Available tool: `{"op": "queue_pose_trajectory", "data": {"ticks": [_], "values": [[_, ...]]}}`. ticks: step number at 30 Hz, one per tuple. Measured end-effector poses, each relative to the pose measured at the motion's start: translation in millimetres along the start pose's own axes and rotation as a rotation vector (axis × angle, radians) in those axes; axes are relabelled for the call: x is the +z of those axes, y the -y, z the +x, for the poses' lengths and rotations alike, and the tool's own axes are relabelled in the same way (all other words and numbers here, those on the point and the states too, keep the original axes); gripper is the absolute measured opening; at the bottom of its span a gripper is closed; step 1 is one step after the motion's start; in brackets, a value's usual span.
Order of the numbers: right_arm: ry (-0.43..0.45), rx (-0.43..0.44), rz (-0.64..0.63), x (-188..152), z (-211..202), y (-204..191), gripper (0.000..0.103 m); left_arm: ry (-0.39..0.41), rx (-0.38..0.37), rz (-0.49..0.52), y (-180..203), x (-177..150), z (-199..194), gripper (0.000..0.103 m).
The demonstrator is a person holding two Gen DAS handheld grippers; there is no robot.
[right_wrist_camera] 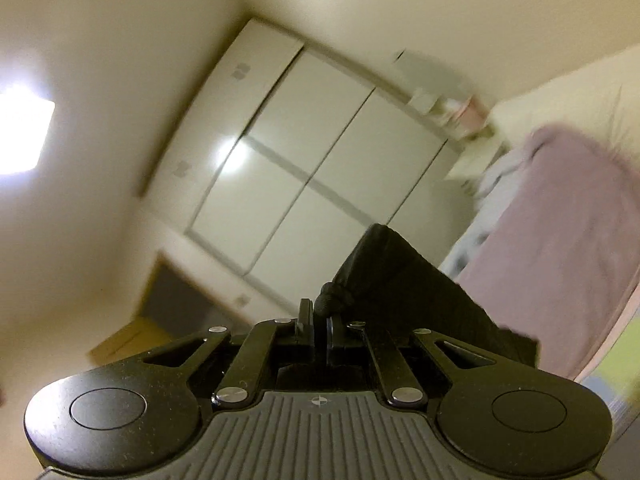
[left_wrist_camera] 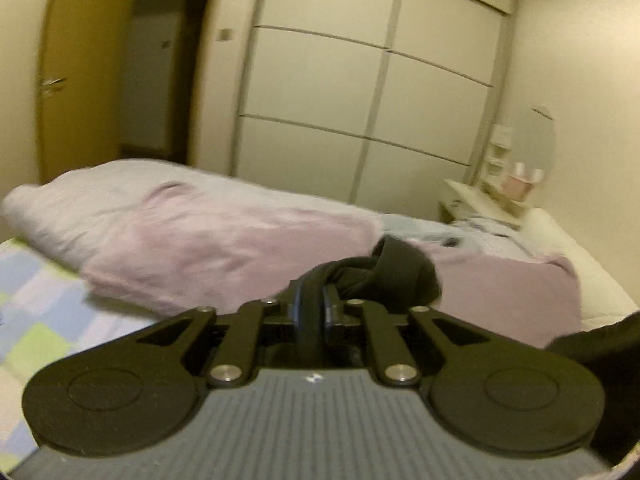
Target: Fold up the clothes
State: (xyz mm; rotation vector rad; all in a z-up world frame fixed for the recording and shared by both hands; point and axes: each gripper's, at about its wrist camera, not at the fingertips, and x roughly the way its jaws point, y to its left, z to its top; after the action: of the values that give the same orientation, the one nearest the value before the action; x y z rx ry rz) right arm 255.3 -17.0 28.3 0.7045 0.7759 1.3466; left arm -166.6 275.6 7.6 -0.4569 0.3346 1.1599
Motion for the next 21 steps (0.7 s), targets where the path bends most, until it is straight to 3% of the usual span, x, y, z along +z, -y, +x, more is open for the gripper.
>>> {"op": "queue_pose_trajectory", "data": {"ticks": [1, 2, 3, 4, 5, 8, 14, 21], "values": [[-0.051, -0.026, -0.011, -19, -2, -5, 0.005, -0.028, 0.035, -0.003, -22, -7, -4, 0.026], [-0.102, -0.053, -0.021, -38, -3, -11, 0.020, -0.066, 0.071, 0.000, -41, -18, -7, 0.028], [-0.188, -0.141, -0.044, -65, -5, -7, 0.051, -0.110, 0.108, 0.005, -58, -30, -10, 0.029], [-0.279, -0.241, -0.069, -93, -6, -2, 0.068, -0.153, 0.144, 0.009, -76, -43, -12, 0.029], [-0.371, -0.341, -0.094, -121, -8, 2, 0.072, -0.197, 0.181, 0.014, -94, -56, -15, 0.029], [-0.637, -0.574, -0.169, -201, -15, 18, 0.072, -0.357, 0.224, 0.015, -128, -99, -25, 0.028], [-0.848, -0.646, -0.337, -271, -16, 3, 0.072, -0.547, 0.252, 0.131, -128, -167, -60, 0.028], [-0.864, -0.641, -0.481, -301, -5, -26, 0.072, -0.523, 0.216, 0.125, -112, -179, -100, 0.031]]}}
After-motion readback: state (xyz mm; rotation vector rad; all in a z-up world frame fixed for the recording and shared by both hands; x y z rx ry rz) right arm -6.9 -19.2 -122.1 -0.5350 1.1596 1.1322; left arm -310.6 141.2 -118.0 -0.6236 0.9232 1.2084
